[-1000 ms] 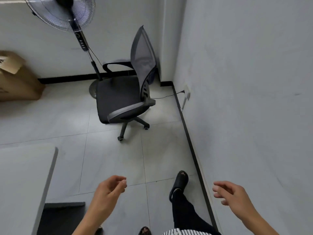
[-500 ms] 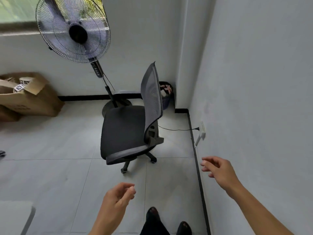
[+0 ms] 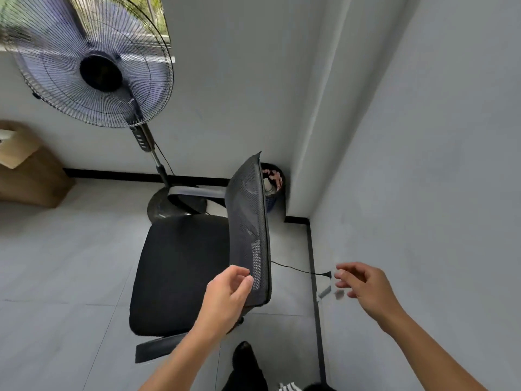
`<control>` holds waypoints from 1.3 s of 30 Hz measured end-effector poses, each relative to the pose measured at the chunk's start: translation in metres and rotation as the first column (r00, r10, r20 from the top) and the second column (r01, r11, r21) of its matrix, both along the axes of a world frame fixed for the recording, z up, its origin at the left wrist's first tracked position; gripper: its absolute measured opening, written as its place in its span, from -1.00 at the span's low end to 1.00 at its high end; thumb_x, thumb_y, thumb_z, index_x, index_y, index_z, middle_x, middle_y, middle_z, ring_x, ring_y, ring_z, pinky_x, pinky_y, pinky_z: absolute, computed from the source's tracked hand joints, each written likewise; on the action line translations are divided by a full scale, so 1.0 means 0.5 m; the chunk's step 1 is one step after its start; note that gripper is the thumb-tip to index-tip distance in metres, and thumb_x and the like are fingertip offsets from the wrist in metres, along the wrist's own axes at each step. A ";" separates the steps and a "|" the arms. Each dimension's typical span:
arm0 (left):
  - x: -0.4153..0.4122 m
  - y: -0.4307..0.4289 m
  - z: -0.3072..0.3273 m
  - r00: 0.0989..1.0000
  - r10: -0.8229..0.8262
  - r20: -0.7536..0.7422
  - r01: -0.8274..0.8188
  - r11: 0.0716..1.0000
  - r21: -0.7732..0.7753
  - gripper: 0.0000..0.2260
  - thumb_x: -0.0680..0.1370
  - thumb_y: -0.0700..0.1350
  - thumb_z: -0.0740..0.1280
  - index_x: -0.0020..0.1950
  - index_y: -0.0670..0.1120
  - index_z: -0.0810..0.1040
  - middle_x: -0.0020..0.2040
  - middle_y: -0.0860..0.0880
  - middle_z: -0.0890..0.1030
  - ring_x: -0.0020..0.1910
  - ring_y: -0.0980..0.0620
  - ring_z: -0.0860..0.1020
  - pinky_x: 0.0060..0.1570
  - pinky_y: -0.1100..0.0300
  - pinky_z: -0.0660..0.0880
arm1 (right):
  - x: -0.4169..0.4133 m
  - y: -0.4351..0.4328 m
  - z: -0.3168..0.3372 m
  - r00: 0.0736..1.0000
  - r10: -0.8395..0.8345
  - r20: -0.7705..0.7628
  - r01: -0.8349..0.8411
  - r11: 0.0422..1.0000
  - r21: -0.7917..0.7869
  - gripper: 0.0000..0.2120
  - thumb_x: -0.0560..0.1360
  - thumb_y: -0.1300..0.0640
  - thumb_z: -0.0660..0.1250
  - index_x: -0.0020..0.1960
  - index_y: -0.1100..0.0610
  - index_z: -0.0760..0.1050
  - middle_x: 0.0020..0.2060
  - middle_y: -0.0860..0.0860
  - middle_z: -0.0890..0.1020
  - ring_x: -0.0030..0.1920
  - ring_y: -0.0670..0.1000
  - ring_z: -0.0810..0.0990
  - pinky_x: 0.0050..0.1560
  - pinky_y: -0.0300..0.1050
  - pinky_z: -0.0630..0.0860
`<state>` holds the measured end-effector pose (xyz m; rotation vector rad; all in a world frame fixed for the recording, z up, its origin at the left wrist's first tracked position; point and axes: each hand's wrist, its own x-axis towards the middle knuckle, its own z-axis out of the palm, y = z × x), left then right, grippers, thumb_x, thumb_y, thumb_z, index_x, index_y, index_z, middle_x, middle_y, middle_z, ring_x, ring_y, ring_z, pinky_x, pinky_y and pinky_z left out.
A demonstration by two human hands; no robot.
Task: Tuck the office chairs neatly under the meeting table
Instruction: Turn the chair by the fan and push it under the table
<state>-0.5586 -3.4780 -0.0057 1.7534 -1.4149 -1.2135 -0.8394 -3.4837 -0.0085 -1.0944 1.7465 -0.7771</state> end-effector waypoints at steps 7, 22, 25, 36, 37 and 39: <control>-0.079 -0.147 -0.068 0.968 -0.128 0.216 0.103 0.987 0.124 -0.40 0.46 0.21 0.27 0.43 0.02 0.21 0.30 0.09 0.38 0.28 0.05 0.39 0.20 0.07 0.40 | 0.052 -0.247 -0.007 0.966 0.221 -0.138 -0.227 0.974 -0.028 -0.91 0.50 0.13 0.37 -0.02 0.01 0.62 -0.20 0.02 0.70 -0.12 0.00 0.68 -0.11 -0.14 0.56; -0.090 -0.102 -0.115 0.909 0.281 0.307 -0.348 0.918 0.190 -0.39 0.33 0.39 0.24 0.32 0.16 0.42 0.18 0.28 0.50 0.14 0.25 0.48 0.15 0.19 0.44 | 0.239 -0.677 -0.104 0.260 0.536 -0.803 -0.965 0.164 -0.203 -0.69 0.43 -0.09 0.23 0.04 0.03 0.62 -0.10 -0.02 0.69 0.04 0.03 0.62 0.30 -0.01 0.31; -0.098 -0.046 -0.123 0.849 0.386 0.360 -0.470 0.864 0.180 -0.28 0.30 0.52 0.06 0.33 0.18 0.41 0.30 0.27 0.44 0.28 0.25 0.40 0.28 0.24 0.36 | 0.269 -0.668 -0.120 0.152 0.531 -0.834 -0.988 0.055 -0.145 -0.72 0.45 -0.12 0.23 -0.04 -0.01 0.64 -0.25 -0.09 0.71 -0.14 0.00 0.65 0.21 -0.02 0.39; -0.018 -0.004 -0.146 0.402 0.536 0.742 -0.741 0.666 -0.079 -0.38 0.48 0.39 -0.06 0.02 0.02 0.63 -0.04 0.09 0.67 -0.11 0.05 0.64 -0.30 0.16 0.54 | 0.436 -0.627 -0.144 0.042 0.440 -0.897 -0.981 -0.152 -0.120 -0.63 0.50 -0.12 0.13 -0.30 -0.01 0.59 -0.42 -0.05 0.60 -0.35 0.04 0.58 -0.28 -0.11 0.40; -0.005 -0.008 -0.150 0.387 0.543 0.745 -0.742 0.663 -0.098 -0.37 0.49 0.38 -0.06 -0.01 0.00 0.65 -0.07 0.07 0.68 -0.13 0.04 0.65 -0.32 0.16 0.54 | 0.457 -0.630 -0.144 0.041 0.435 -0.900 -0.980 -0.157 -0.120 -0.63 0.50 -0.11 0.12 -0.31 0.00 0.59 -0.42 -0.05 0.60 -0.35 0.04 0.57 -0.28 -0.11 0.40; 0.024 -0.005 -0.157 0.367 0.545 0.754 -0.736 0.666 -0.124 -0.36 0.51 0.36 -0.05 -0.05 -0.05 0.66 -0.12 0.04 0.69 -0.18 0.01 0.65 -0.35 0.16 0.54 | 0.498 -0.627 -0.145 0.041 0.426 -0.904 -0.978 -0.168 -0.124 -0.64 0.49 -0.09 0.13 -0.33 0.00 0.57 -0.43 -0.04 0.59 -0.36 0.04 0.56 -0.29 -0.11 0.39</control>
